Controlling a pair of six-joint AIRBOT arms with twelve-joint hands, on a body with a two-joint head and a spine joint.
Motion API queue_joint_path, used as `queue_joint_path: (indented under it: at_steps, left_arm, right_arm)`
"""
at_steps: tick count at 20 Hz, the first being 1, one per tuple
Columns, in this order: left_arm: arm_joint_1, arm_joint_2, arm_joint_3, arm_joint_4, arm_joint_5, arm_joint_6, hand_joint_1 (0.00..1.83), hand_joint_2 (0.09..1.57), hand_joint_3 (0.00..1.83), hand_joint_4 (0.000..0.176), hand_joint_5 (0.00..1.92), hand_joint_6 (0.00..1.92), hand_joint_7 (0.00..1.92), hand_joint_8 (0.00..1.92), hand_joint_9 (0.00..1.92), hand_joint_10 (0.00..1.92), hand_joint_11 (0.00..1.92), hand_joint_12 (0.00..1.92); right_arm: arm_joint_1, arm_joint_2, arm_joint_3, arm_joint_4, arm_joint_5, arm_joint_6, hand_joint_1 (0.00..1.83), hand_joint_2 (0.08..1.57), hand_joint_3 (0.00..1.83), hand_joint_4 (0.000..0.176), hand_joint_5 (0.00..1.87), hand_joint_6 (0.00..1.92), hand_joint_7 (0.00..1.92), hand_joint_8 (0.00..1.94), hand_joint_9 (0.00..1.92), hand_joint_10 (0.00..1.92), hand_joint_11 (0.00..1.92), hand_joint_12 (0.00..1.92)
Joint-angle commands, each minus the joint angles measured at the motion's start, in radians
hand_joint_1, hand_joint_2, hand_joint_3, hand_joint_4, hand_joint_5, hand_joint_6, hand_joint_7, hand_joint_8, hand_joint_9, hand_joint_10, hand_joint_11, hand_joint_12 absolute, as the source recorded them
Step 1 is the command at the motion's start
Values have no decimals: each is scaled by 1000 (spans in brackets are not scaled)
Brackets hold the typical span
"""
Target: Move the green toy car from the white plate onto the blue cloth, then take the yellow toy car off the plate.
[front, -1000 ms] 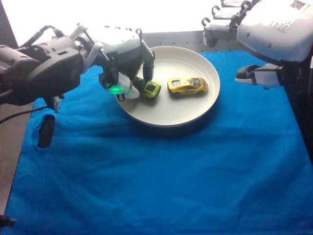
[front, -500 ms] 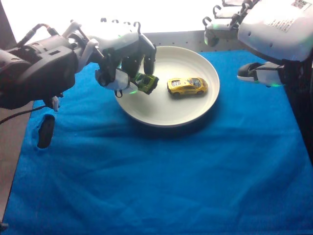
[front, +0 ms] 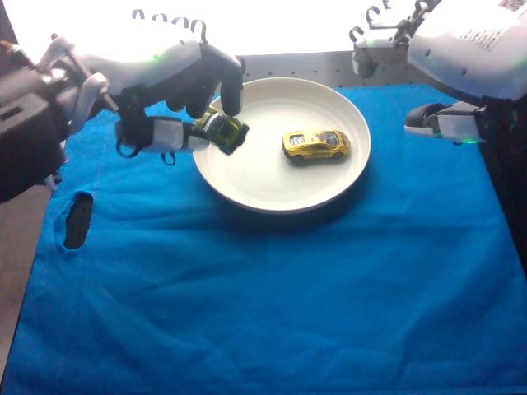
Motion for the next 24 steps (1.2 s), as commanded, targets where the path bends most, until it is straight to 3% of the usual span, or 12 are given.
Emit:
queue_joint_path:
  at_steps: [1,2,4,6,9,10,12,15,17,20,22,24]
  left_arm:
    - [0,21,-21,18,-159,0,1197,1247,3,0,698,1359,749,1427,695,1657,380,1921]
    - [13,51,-56,32,-178,0,1216,1191,0,0,868,1012,851,1433,683,1586,485,1921]
    - [39,100,-111,52,-210,0,1208,1165,0,0,897,1025,904,1300,735,1423,399,1911]
    - [71,145,-165,67,-239,0,1215,1160,0,0,902,998,905,1307,621,1358,267,1914]
    - [116,196,-227,82,-260,0,1206,1171,0,0,854,1068,905,1300,691,1420,437,1920]
    - [134,212,-247,83,-266,0,1197,1177,0,0,869,1048,867,1345,579,1516,238,1921]
    - [164,233,-276,83,-271,0,1186,1198,2,0,817,1102,845,1402,476,1582,94,1921]
    - [195,248,-307,90,-261,-5,1163,1194,0,27,808,1206,858,1276,459,1394,232,1778]
    - [217,246,-314,97,-251,-24,1160,1210,0,1,774,1216,838,1342,451,1344,86,1612]
    - [247,232,-314,98,-233,-45,1170,1203,0,0,780,1190,860,1331,484,1304,146,1697]
    - [258,225,-314,98,-216,-47,1143,1229,2,13,718,1334,825,1329,493,1292,237,1672]
    - [268,218,-310,97,-203,-58,1119,1254,1,40,705,1441,750,1346,433,1174,71,1640]
  right_arm:
    - [14,1,-1,0,124,-8,1170,957,0,0,539,721,522,990,432,1344,263,1921]
    - [14,2,-1,0,124,-8,1174,946,0,0,562,742,560,1100,490,1453,385,1921]
    - [13,2,-1,3,124,-8,1227,962,0,0,508,793,476,1239,390,1564,279,1921]
    - [12,4,-1,6,124,-8,1242,956,0,0,545,689,523,1118,402,1472,237,1921]
    - [9,5,-1,11,124,-8,1299,978,2,0,583,514,484,1056,334,1489,213,1921]
    - [8,5,-1,12,123,-8,1271,993,3,0,643,369,515,917,323,1406,181,1921]
    - [6,5,0,15,123,-8,1281,994,1,0,669,296,478,1010,340,1422,205,1921]
    - [5,5,3,19,123,-8,1253,985,0,0,634,479,485,1079,375,1384,234,1864]
    - [4,4,4,20,123,-8,1230,965,0,0,639,513,560,921,464,1262,308,1760]
    - [4,3,5,21,123,-8,1216,972,3,0,680,397,593,868,486,1287,350,1781]
    - [4,3,5,21,123,-8,1182,993,5,0,657,344,566,844,461,1271,318,1778]
    - [4,3,5,21,123,-8,1184,999,5,0,664,341,572,868,461,1294,318,1791]
